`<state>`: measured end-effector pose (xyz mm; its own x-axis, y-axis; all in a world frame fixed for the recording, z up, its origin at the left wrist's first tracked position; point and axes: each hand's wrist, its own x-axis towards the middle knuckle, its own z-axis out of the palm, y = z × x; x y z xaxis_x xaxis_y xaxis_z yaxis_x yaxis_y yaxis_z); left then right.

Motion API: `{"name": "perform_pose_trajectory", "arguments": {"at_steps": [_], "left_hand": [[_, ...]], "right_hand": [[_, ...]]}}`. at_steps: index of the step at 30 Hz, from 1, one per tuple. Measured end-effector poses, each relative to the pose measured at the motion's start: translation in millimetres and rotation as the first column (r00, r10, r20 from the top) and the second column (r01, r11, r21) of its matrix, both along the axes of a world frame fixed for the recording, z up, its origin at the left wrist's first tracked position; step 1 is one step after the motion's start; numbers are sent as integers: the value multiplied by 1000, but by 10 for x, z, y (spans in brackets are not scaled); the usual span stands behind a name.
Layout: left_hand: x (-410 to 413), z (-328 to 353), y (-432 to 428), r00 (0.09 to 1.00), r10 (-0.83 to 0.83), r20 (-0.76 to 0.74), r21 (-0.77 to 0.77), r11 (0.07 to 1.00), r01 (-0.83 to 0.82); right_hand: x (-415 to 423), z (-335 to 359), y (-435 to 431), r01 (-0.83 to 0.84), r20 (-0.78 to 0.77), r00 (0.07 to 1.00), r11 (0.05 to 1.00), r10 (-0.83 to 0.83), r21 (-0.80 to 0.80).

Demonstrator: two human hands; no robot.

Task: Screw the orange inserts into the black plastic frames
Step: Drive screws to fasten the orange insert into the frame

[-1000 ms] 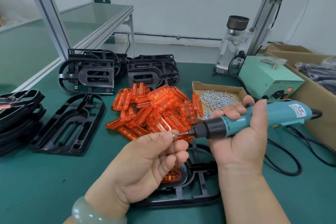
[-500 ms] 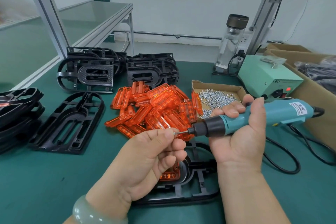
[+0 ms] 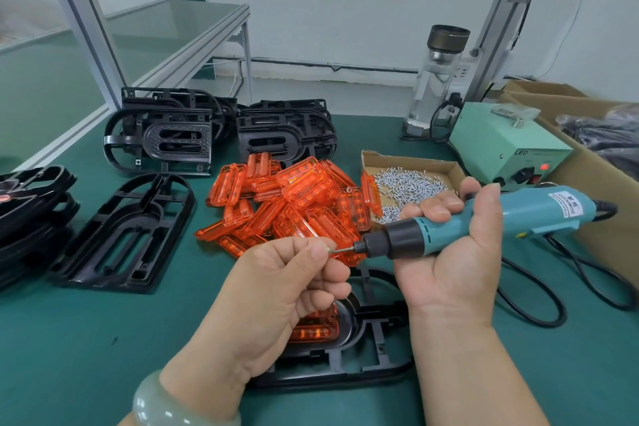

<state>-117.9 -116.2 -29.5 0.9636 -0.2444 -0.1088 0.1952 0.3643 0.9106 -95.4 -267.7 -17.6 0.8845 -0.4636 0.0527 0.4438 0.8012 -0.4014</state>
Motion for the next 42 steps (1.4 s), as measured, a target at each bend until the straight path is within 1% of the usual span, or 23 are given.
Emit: {"name": "perform_pose_trajectory", "arguments": {"at_steps": [11, 18, 21, 26, 29, 33, 37, 40, 42], "left_hand": [[0, -28, -7, 1000, 17, 21, 31, 999, -17], [-19, -29, -55, 988, 90, 125, 185, 976, -112], [-28, -39, -89, 984, 107, 146, 212, 968, -137], [-27, -17, -76, 977, 90, 194, 275, 951, -142], [-22, -27, -57, 963, 107, 249, 349, 917, -192], [-35, -23, -47, 949, 99, 299, 403, 889, -220], [-8, -23, -18, 944, 79, 320, 385, 900, -206], [1, -31, 25, 964, 65, 258, 314, 938, -147], [3, -39, 47, 971, 62, 232, 295, 946, -131]], "right_hand": [[-3, 7, 0, 16, -4, 1000, 1000, -16, -1], [-12, 16, 17, 38, 5, 999, 999, -38, -23], [-14, 15, 22, 39, -4, 999, 999, -39, -2], [-23, 15, 22, 35, -11, 999, 999, -35, 22], [-25, 15, 33, 41, -12, 999, 999, -41, 6], [-27, 10, 48, 40, -5, 999, 999, -40, -7], [-29, 9, 38, 32, 1, 999, 999, -32, -12], [-26, 11, 18, 33, 2, 999, 999, -33, -14], [-23, 10, 4, 33, -1, 999, 999, -33, -5]]}}
